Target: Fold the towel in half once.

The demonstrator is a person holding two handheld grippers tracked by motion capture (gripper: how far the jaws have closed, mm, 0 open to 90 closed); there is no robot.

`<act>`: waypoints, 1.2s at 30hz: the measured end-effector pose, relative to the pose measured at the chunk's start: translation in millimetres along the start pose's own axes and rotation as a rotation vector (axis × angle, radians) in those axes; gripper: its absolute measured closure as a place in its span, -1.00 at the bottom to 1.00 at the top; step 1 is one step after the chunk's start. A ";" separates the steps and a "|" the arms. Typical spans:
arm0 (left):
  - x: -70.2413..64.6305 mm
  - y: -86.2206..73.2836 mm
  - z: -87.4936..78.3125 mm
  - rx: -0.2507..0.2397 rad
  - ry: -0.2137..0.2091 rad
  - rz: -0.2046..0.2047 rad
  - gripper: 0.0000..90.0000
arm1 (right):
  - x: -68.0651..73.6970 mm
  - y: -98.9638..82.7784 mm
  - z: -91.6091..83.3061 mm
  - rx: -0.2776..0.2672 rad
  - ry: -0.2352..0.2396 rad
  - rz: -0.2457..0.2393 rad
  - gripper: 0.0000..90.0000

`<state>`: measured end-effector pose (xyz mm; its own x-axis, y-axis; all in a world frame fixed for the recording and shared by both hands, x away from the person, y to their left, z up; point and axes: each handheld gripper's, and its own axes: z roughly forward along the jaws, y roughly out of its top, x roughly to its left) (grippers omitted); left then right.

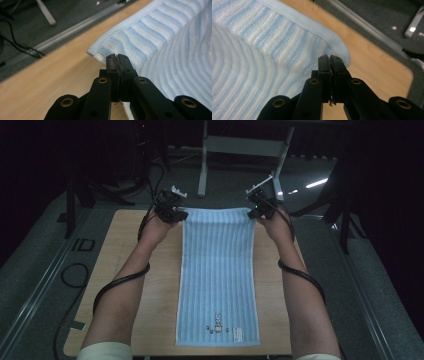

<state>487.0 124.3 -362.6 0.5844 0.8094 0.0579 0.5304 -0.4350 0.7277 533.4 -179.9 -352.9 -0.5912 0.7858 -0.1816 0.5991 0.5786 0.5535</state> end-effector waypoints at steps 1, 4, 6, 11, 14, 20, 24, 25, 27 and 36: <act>-0.5 6.6 -7.4 -0.010 0.011 -0.001 0.96 | -1.5 2.7 -5.5 -0.014 -0.005 0.000 0.95; -3.1 17.6 -21.5 -0.043 0.029 0.005 0.96 | -5.7 10.2 -25.4 -0.061 -0.017 -0.004 0.95; -6.5 21.3 -30.0 -0.063 0.030 0.017 0.96 | -7.2 11.8 -35.2 -0.078 -0.023 -0.013 0.95; -16.4 4.1 -35.6 -0.053 -0.015 0.045 0.96 | 0.9 -7.9 -48.1 -0.128 0.011 -0.043 0.95; -21.9 -18.2 -34.1 -0.060 -0.065 0.009 0.96 | 12.0 -28.8 -47.3 -0.147 0.038 -0.070 0.95; -51.0 -67.5 -28.7 -0.049 -0.079 0.044 0.96 | 39.4 -82.6 -44.3 -0.172 0.083 -0.123 0.95; -66.7 -104.0 -16.6 -0.004 -0.112 0.042 0.96 | 56.8 -119.8 -28.6 -0.133 0.113 -0.142 0.95; -69.1 -110.9 -14.1 0.005 -0.114 0.049 0.96 | 59.9 -128.9 -24.3 -0.127 0.126 -0.139 0.95; -74.3 -130.8 -7.7 0.037 -0.149 0.037 0.96 | 65.4 -144.5 -17.0 -0.119 0.153 -0.130 0.95; -89.5 -190.0 11.2 0.116 -0.235 -0.009 0.96 | 99.5 -210.3 14.2 -0.070 0.229 -0.118 0.95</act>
<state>340.8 130.1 -513.7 0.6988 0.7055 -0.1179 0.5950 -0.4819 0.6433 356.3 -220.3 -498.9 -0.7662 0.6394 -0.0639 0.4848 0.6404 0.5957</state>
